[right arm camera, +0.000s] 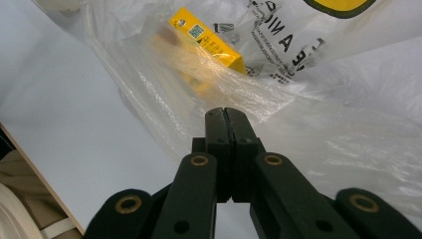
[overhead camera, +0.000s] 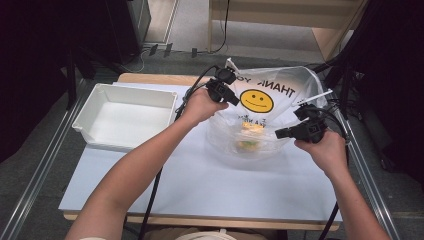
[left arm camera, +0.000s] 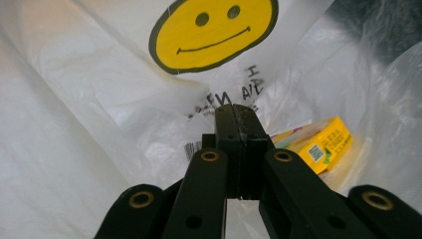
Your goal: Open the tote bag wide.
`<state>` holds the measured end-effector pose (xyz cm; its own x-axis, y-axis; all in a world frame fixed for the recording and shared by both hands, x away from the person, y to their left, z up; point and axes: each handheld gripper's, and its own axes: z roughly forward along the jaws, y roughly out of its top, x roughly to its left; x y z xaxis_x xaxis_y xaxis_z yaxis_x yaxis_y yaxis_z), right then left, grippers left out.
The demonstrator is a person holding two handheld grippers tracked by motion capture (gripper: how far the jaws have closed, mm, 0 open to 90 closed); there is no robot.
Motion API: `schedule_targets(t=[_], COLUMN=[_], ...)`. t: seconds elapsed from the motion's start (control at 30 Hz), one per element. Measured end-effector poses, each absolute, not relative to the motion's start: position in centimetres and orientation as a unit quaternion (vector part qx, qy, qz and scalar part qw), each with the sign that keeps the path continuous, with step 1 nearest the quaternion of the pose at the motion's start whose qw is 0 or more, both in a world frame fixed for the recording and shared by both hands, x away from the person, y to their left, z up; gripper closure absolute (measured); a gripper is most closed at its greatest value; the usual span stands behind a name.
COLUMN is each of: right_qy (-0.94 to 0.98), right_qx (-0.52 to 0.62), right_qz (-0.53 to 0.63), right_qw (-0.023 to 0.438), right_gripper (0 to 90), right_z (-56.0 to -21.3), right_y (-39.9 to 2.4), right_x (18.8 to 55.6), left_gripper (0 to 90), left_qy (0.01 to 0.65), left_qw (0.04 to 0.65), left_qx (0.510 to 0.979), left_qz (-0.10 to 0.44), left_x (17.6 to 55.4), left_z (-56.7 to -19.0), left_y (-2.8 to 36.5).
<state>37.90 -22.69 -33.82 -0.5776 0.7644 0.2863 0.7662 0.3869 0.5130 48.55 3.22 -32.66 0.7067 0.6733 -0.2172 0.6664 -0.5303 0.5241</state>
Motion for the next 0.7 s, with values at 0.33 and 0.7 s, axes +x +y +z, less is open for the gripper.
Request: schedule_targets(t=[0.33,0.7], right_qy=[-0.834,-0.837], right_qx=[-0.449,-0.441], right_qz=[-0.322,-0.323], right_qw=[-0.008,-0.020], right_gripper=[90.0,90.0], right_z=[-31.8,-29.5], right_y=[-22.1,-18.8], right_x=[38.3,42.5], left_gripper=[90.0,90.0], left_qy=[0.382,0.385], left_qw=[0.289,0.296], left_qx=[0.878,0.874], left_qz=[0.002,-0.001], left_x=[48.1,48.1], left_z=[-33.4,-33.3], left_y=[3.1,3.0])
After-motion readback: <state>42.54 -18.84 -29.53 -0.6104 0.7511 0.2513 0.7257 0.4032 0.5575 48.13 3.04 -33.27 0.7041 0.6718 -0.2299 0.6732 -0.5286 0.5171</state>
